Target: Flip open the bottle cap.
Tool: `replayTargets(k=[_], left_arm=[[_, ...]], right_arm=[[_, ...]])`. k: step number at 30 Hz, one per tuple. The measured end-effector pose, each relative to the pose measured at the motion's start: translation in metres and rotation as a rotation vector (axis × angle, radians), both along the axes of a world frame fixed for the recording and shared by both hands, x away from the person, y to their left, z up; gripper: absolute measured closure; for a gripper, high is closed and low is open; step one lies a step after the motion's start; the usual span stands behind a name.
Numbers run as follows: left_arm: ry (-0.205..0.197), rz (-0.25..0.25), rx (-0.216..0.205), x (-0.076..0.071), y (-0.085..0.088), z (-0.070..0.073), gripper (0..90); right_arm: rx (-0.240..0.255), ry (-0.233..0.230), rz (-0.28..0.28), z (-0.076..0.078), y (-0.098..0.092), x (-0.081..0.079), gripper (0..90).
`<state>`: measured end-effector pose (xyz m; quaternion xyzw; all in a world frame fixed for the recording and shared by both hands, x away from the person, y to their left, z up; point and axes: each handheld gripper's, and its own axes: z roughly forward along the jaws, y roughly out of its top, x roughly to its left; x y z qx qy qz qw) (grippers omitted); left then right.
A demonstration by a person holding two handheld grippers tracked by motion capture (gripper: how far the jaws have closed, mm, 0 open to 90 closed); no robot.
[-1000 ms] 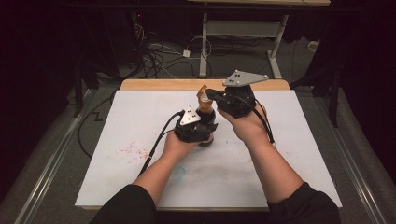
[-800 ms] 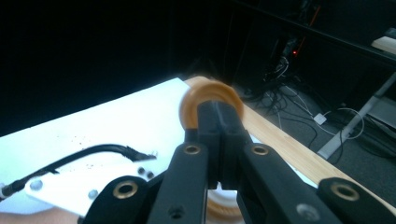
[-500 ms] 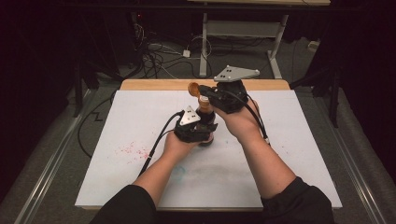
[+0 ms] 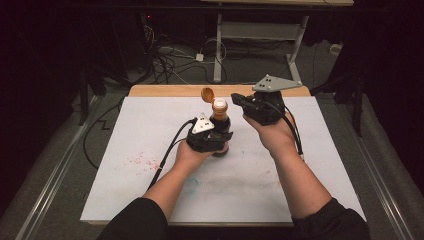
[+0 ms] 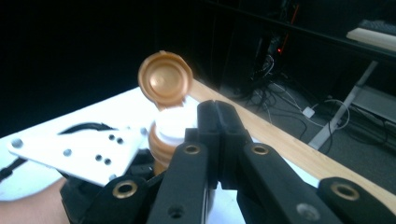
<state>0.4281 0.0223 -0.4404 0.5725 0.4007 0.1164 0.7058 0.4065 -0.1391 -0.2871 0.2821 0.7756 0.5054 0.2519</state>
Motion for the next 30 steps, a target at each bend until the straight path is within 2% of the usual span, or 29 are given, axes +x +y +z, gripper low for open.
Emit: replayTargets(k=[5, 13, 30], left_arm=[[0.002, 0.002, -0.006, 0.000, 0.000, 0.000, 28.2], [0.006, 0.001, -0.004, 0.000, 0.000, 0.000, 28.2], [0.023, 0.008, 0.005, 0.001, 0.000, 0.002, 27.8]], right_arm=[[0.003, 0.014, -0.017, -0.008, -0.009, 0.000, 90.0], [0.009, 0.043, -0.039, -0.029, -0.023, 0.002, 90.0], [-0.012, 0.128, -0.074, -0.086, -0.039, 0.004, 90.0]])
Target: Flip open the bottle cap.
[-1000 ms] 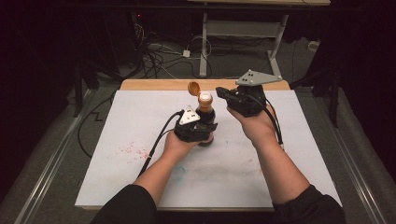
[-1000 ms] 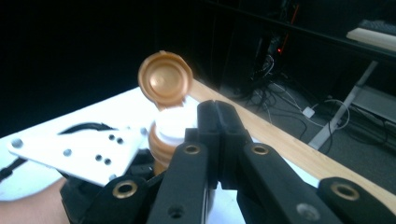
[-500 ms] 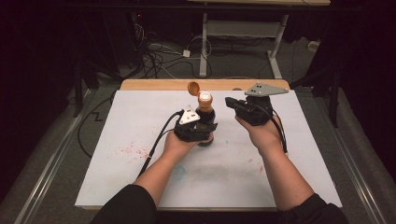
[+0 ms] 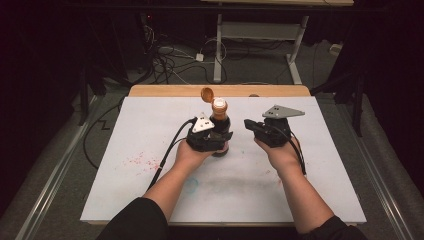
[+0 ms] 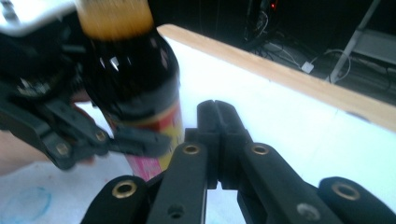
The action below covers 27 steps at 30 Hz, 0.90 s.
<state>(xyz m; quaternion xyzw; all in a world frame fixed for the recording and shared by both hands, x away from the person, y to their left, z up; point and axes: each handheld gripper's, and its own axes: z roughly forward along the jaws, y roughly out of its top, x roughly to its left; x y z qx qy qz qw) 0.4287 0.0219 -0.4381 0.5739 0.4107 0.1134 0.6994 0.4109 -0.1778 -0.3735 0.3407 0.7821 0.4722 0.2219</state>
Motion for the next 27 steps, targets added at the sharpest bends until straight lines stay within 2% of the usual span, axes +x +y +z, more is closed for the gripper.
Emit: replayTargets(k=[2, 3, 6, 7, 8, 9, 11, 14, 19, 22, 27], left_arm=[[0.005, 0.000, -0.002, 0.000, 0.001, 0.000, 27.7], [0.007, -0.004, -0.003, 0.000, 0.001, 0.000, 27.6], [0.029, -0.015, -0.023, 0.001, 0.003, 0.001, 26.4], [0.036, -0.015, -0.024, 0.002, 0.004, 0.001, 21.8], [0.045, -0.015, -0.029, 0.003, 0.005, 0.001, 21.8], [0.055, -0.017, -0.039, 0.003, 0.007, 0.001, 16.3], [0.072, -0.023, -0.044, 0.004, 0.009, 0.001, 14.5], [0.072, -0.017, -0.039, 0.002, 0.012, -0.001, 13.9], [0.089, -0.019, -0.011, 0.000, 0.020, -0.005, 4.0], [0.088, -0.017, -0.011, -0.002, 0.026, -0.008, 0.4], [0.093, -0.002, -0.006, -0.009, 0.039, -0.016, 0.0]], right_arm=[[0.000, 0.005, -0.005, -0.006, -0.003, 0.000, 88.0], [0.003, 0.011, -0.012, -0.009, -0.005, 0.000, 81.3], [0.007, 0.015, -0.010, -0.017, -0.008, -0.001, 69.5], [0.020, 0.011, -0.006, -0.020, -0.011, -0.001, 62.8], [0.020, 0.011, -0.006, -0.020, -0.011, -0.001, 62.8], [0.022, 0.009, -0.006, -0.021, -0.012, -0.001, 59.3], [0.024, -0.004, -0.011, -0.023, -0.013, -0.002, 53.6], [0.030, -0.018, -0.014, -0.026, -0.015, -0.002, 44.8], [0.044, -0.022, -0.014, -0.032, -0.019, -0.001, 36.0], [0.053, -0.023, -0.020, -0.037, -0.021, -0.001, 30.2], [0.061, -0.022, -0.024, -0.047, -0.022, -0.002, 16.0]])
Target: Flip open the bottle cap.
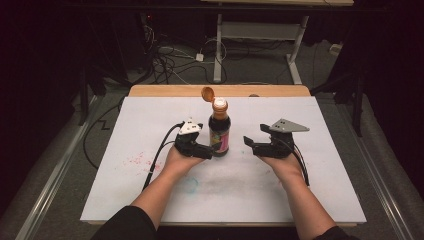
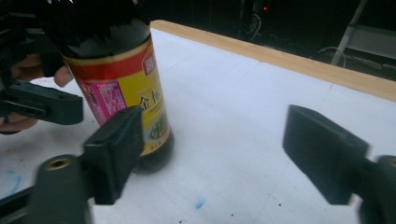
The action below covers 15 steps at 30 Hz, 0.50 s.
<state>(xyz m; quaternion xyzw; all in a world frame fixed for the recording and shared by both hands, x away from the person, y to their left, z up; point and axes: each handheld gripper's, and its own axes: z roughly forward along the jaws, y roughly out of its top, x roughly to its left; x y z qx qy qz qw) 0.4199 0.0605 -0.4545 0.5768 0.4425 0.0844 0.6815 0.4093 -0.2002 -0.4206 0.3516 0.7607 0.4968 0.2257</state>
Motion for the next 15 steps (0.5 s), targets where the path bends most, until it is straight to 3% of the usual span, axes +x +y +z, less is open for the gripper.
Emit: replayTargets(k=[4, 15], left_arm=[[0.008, 0.008, 0.005, -0.007, 0.012, -0.007, 0.0], [0.024, 0.048, 0.017, -0.032, 0.056, -0.022, 0.0]], right_arm=[[0.005, 0.005, -0.026, -0.010, -0.002, -0.001, 0.2], [-0.016, -0.012, -0.065, -0.032, -0.014, -0.016, 0.1]])
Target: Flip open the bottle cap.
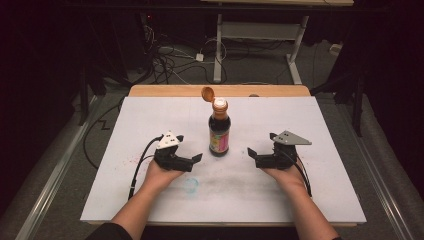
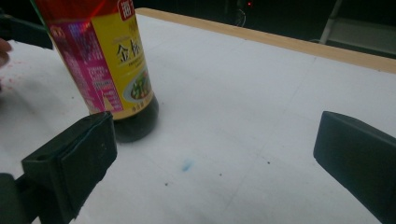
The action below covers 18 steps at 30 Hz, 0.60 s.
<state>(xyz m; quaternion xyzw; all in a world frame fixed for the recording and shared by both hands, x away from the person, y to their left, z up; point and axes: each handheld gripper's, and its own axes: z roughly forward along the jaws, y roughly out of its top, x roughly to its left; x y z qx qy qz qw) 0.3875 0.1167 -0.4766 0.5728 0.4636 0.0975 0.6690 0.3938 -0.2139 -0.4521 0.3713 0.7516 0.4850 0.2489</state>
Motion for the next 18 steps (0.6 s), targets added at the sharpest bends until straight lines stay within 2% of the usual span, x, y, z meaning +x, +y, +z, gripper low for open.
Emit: replayTargets(k=[3, 9, 15, 18], left_arm=[[-0.015, 0.013, 0.019, -0.009, 0.011, -0.002, 0.0], [-0.030, 0.040, 0.020, -0.028, 0.029, -0.005, 0.0], [-0.045, 0.057, 0.030, -0.048, 0.043, -0.011, 0.0], [-0.047, 0.065, 0.025, -0.057, 0.051, -0.014, 0.0]], right_arm=[[-0.011, 0.000, -0.001, -0.007, -0.003, -0.005, 0.1], [-0.001, -0.001, -0.008, -0.019, -0.012, -0.020, 0.1], [0.021, -0.026, -0.040, -0.021, -0.024, -0.038, 0.2], [0.008, -0.035, -0.049, -0.021, -0.027, -0.044, 0.2]])
